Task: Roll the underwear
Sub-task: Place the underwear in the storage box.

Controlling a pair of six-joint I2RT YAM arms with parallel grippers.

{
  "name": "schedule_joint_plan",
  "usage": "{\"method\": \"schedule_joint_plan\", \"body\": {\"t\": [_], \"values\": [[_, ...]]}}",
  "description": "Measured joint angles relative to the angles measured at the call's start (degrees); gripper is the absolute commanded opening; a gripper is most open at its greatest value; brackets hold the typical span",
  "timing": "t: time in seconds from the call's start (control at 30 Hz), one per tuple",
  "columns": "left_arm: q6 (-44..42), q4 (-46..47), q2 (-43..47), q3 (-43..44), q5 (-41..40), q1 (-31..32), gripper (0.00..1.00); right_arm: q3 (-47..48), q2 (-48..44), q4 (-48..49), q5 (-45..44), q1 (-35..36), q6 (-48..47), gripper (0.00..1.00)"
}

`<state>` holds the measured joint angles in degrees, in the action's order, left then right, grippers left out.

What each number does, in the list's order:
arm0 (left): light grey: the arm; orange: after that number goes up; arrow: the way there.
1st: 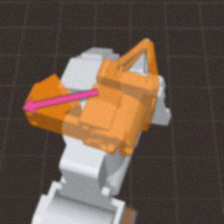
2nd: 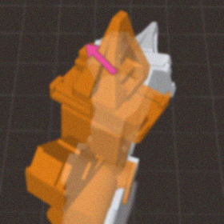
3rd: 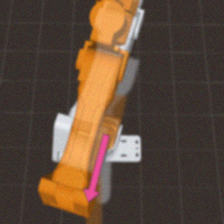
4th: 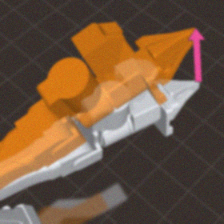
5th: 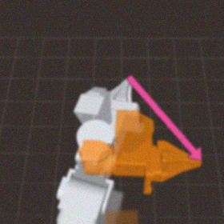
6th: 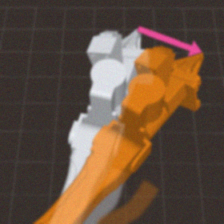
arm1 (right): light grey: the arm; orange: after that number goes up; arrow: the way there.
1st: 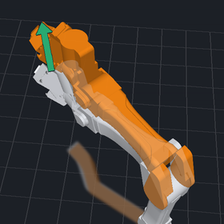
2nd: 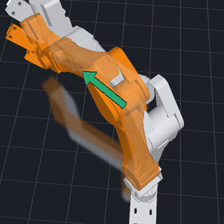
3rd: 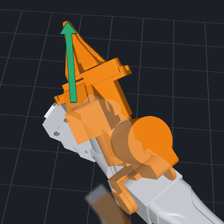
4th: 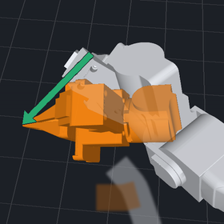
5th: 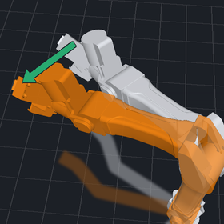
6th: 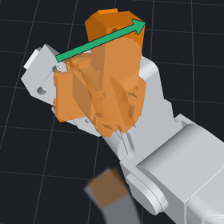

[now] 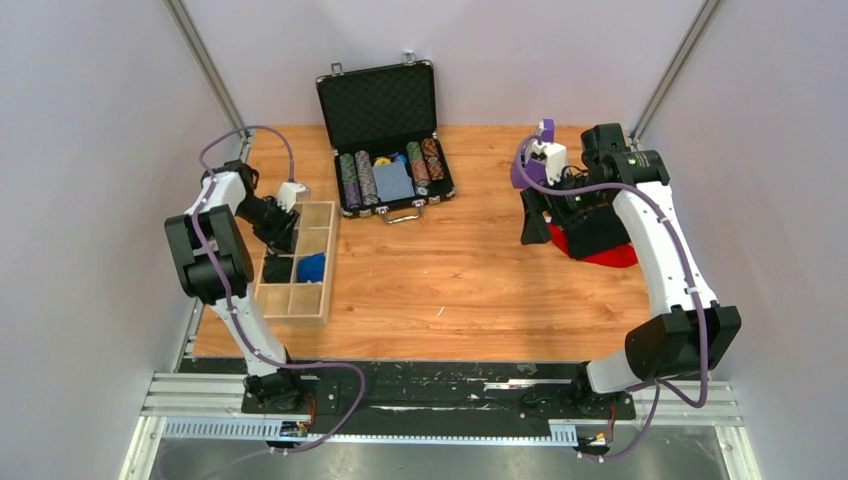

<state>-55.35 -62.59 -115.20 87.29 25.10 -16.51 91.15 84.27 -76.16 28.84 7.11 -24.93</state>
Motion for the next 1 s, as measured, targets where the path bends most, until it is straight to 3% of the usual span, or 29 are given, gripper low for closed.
{"method": "schedule_joint_plan", "body": {"t": [0.13,0.4,0.47,0.7,1.0], "values": [[2.7,1.1,8.3,-7.0,-0.6,0.5,0.54,-0.1,0.0,0.6,0.8,0.0,0.5,1.0],[5.2,2.8,22.8,-7.7,-2.4,0.5,0.6,-0.1,-0.8,0.7,3.2,0.0,1.3,1.0],[5.2,2.2,24.6,-7.7,-2.7,0.5,0.55,-0.1,-1.8,0.8,3.7,0.0,1.5,1.0],[5.9,1.2,25.8,-11.5,-6.0,0.5,0.22,-0.4,-7.9,1.5,5.3,0.0,2.4,1.0],[7.6,2.0,15.3,-11.7,-10.7,0.5,0.16,-1.2,-10.2,2.8,6.1,0.0,2.9,1.0]]}}
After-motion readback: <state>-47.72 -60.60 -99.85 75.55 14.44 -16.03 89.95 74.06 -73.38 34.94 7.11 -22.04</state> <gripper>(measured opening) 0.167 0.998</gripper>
